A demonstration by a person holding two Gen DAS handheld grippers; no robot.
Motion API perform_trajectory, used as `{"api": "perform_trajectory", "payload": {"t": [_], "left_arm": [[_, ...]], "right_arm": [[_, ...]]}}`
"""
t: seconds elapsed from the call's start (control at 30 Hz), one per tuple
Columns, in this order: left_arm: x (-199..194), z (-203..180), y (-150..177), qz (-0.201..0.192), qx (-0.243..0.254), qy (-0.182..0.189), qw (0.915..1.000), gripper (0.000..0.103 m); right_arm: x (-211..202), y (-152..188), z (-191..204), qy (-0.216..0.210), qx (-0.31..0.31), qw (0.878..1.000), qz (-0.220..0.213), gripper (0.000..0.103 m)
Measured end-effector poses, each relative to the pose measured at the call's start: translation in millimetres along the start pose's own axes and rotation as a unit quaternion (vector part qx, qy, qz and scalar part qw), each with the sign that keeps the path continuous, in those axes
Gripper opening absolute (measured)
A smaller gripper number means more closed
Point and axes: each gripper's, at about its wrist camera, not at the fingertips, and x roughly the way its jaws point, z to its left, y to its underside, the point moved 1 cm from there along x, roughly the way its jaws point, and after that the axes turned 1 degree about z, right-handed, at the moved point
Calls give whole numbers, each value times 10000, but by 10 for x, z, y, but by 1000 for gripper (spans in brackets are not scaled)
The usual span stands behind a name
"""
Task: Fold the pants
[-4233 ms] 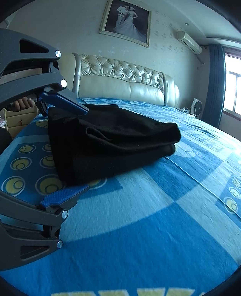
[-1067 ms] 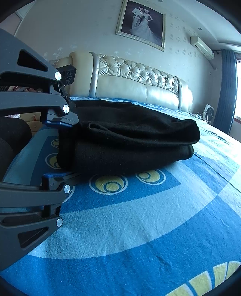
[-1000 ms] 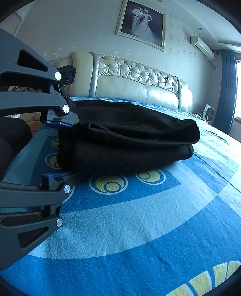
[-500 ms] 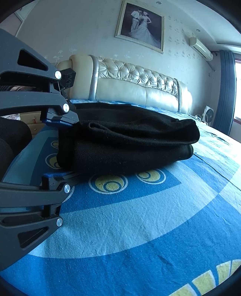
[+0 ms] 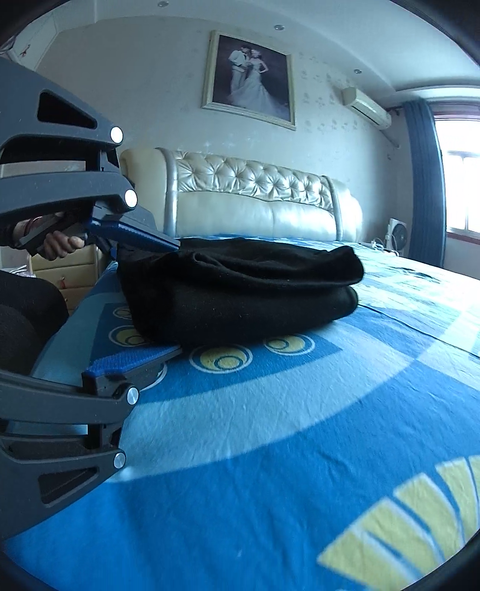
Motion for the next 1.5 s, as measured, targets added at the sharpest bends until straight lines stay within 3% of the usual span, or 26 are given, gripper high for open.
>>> {"api": "perform_trajectory", "payload": {"t": [0.17,0.3,0.53,0.87,1.27,1.5], "left_arm": [[-118,-7,75,-125,-36,-273,9995,88],[-258,-112,149,-390,303,-743,9960,89],[-464,-252,235,-722,453,-1077,9905,90],[-648,-355,386,-951,496,-1333,9852,90],[-753,-554,601,-1174,836,-1620,9762,91],[-776,-695,670,-1412,1130,-1755,9677,95]], "right_arm": [[-80,32,89,153,-21,9997,-193,67],[-87,87,197,486,-275,9981,-260,77],[-75,214,354,1645,-879,9819,-314,81],[34,462,586,2964,-1807,9361,-557,82],[154,821,930,3811,-2838,8732,-1087,82],[225,987,1092,3992,-3204,8472,-1426,82]]}}
